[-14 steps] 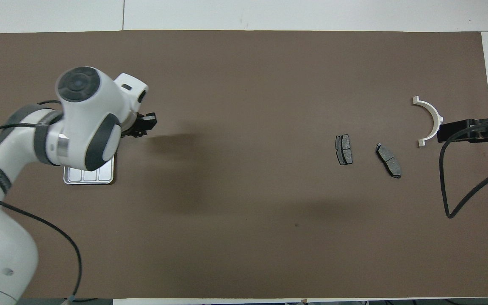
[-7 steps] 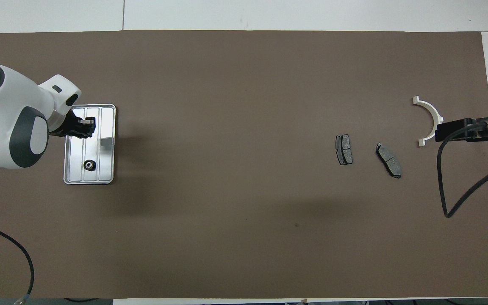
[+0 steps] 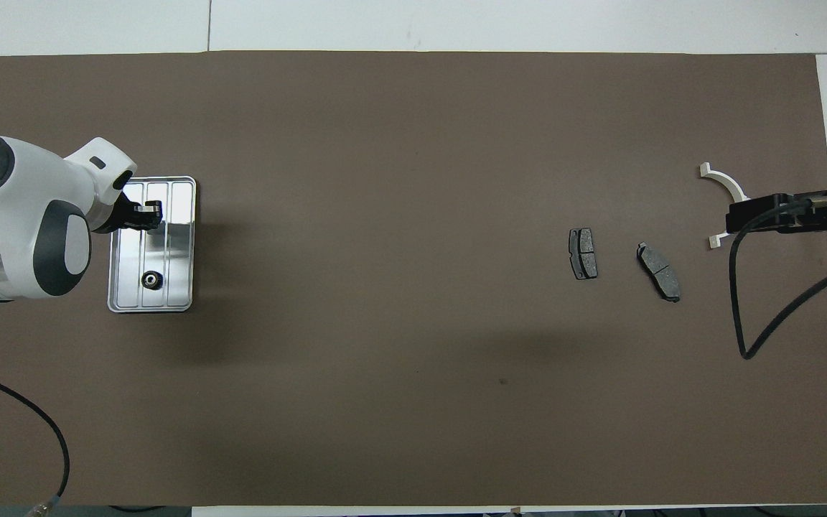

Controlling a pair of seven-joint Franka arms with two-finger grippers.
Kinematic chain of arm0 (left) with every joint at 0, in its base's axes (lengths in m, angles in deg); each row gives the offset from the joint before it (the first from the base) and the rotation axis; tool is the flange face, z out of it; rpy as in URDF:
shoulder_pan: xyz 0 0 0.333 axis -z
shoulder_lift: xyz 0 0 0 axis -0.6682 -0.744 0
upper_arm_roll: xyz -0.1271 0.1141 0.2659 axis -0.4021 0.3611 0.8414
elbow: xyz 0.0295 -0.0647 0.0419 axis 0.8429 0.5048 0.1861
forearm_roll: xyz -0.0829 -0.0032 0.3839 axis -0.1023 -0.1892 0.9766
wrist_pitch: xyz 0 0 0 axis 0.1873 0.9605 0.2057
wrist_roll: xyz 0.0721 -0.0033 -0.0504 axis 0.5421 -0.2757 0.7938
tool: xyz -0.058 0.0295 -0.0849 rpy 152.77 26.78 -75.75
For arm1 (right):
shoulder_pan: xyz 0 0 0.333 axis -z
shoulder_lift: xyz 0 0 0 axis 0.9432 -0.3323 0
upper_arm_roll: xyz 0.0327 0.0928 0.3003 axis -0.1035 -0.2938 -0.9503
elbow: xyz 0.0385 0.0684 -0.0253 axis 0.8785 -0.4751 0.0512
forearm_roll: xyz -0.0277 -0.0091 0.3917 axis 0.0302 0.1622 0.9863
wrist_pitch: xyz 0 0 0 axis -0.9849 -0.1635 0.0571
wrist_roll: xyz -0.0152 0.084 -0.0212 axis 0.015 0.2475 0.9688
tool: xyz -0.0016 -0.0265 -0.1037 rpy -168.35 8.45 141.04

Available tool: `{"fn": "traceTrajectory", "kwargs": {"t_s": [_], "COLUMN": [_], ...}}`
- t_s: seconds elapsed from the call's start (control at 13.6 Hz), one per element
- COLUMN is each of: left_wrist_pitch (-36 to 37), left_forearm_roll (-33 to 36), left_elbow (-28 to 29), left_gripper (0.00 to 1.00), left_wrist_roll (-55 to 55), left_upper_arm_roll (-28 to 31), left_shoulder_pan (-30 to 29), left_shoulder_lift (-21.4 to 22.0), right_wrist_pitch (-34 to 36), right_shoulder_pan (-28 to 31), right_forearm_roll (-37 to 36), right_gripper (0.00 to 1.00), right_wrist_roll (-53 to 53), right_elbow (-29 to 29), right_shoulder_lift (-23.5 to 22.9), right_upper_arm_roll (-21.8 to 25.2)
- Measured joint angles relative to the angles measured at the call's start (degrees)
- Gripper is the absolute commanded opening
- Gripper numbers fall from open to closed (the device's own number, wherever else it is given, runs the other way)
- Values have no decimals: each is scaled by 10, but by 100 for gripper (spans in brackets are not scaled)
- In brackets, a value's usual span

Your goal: Pick bearing gear from pile to tray

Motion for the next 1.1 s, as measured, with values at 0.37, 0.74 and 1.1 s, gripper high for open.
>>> {"fn": "traceTrajectory", "kwargs": {"t_s": [0.37, 0.74, 1.1], "left_wrist_pitch": [-29, 19, 228], "left_forearm_roll": [0, -1, -1], "left_elbow": [24, 7, -52], "left_gripper": [93, 100, 100], "left_wrist_roll": [6, 14, 14], "left_upper_arm_roll": [-1, -1, 0], "left_shoulder_pan": [0, 0, 0], "left_shoulder_lift": [5, 19, 127], "right_wrist_pitch": [0, 4, 28], "right_shoulder_pan": [0, -1, -1], "right_forearm_roll": [0, 0, 0], "right_gripper": [100, 100, 100], "right_wrist_roll": [0, 0, 0], "right_elbow": [2, 4, 4], "right_shoulder_lift": [0, 0, 0], "right_upper_arm_roll": [0, -1, -2]}}
